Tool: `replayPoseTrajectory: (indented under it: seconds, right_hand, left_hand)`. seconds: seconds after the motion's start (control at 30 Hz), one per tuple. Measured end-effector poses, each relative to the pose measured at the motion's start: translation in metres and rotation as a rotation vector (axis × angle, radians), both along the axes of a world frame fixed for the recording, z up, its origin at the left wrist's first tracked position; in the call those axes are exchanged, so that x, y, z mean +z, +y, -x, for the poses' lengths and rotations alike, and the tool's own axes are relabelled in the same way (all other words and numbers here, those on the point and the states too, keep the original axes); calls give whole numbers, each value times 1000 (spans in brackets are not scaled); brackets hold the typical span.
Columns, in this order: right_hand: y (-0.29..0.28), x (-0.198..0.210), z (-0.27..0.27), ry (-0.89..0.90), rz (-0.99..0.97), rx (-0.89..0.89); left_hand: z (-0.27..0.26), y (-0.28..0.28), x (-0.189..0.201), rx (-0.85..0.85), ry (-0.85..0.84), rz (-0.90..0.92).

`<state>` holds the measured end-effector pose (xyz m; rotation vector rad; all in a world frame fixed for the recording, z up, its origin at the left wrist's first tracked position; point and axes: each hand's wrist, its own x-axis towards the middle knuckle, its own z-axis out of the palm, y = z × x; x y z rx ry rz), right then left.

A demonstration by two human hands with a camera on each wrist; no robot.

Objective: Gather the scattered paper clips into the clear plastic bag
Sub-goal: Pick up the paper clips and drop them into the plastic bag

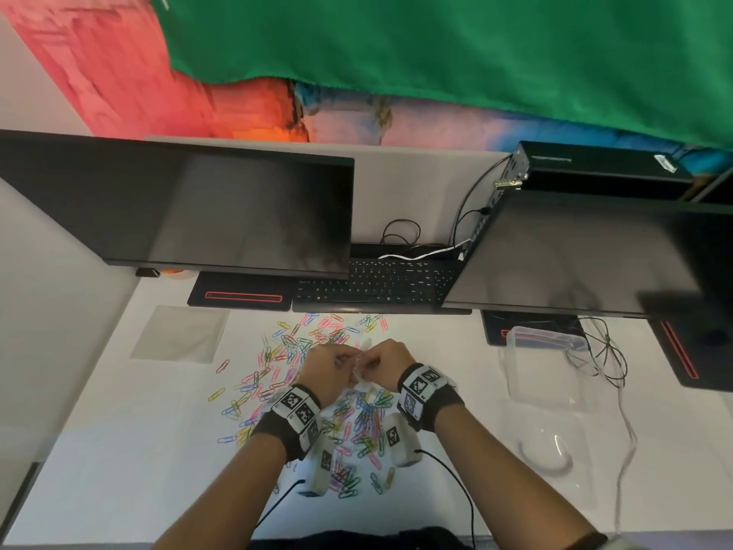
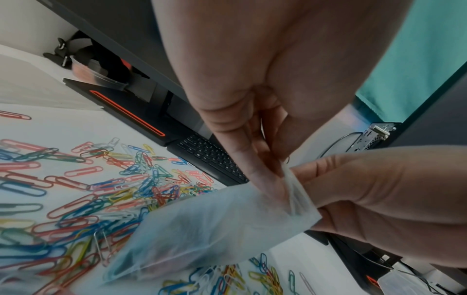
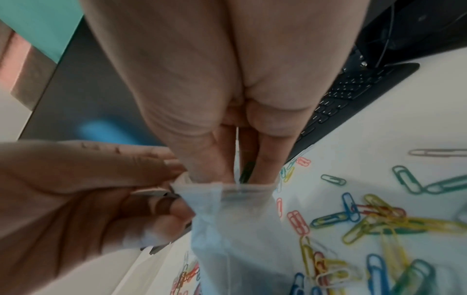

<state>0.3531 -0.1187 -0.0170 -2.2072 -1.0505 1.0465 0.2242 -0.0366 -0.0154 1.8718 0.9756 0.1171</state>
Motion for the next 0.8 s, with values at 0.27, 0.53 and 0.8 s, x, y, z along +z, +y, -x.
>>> replayPoseTrajectory:
  seconds: [0.27,0.53,0.8]
  right_hand:
    - [0,-5,6,-114,66,27]
    - [-23,-4,-5,16,-255,8]
    - [-71,-70,-46,-195,260,-177]
  left_hand:
    - [-1,-7,-5,7,-6,29]
    - [12,2,-1,48,-10,26]
    - [46,16,3,244,-112,86]
